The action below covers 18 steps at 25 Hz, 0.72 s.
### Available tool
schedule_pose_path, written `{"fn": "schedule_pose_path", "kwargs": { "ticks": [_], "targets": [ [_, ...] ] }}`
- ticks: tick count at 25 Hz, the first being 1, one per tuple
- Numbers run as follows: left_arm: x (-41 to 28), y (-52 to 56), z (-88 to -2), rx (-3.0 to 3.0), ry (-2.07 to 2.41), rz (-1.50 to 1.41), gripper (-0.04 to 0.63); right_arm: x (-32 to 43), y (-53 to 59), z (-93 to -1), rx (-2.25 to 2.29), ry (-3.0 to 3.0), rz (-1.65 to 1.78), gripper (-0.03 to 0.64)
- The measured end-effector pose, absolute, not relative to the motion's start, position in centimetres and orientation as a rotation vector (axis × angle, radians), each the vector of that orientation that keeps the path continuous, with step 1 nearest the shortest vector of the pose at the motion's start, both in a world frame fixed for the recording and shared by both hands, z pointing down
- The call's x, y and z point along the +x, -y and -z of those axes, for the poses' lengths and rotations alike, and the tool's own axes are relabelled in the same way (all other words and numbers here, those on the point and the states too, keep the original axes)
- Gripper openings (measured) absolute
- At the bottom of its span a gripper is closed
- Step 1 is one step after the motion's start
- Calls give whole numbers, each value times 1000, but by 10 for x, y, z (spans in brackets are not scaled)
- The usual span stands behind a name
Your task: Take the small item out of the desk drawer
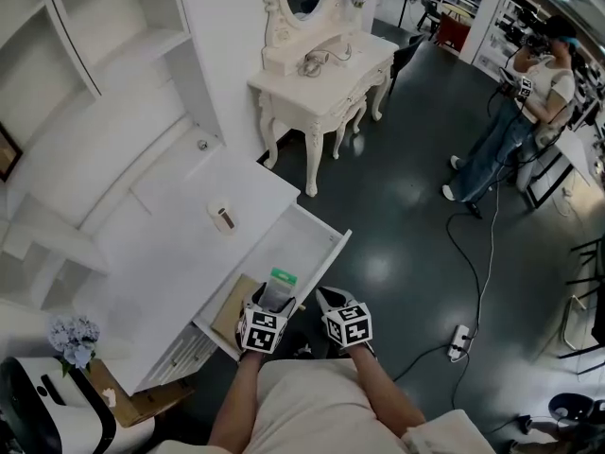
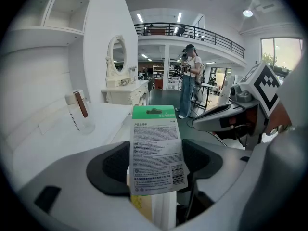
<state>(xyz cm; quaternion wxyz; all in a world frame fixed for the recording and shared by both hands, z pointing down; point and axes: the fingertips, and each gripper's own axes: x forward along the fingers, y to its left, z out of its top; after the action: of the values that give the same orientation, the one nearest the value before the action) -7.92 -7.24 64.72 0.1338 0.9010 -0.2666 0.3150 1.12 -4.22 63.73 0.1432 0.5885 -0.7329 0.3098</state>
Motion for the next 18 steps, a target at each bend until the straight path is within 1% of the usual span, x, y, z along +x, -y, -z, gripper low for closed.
{"fn": "schedule_pose_path", "kwargs": {
  "ticks": [18],
  "targets": [
    [-75,72,-647,2631,749,-914,356,9,38,-637,1652,2108,-840,25]
  ]
}}
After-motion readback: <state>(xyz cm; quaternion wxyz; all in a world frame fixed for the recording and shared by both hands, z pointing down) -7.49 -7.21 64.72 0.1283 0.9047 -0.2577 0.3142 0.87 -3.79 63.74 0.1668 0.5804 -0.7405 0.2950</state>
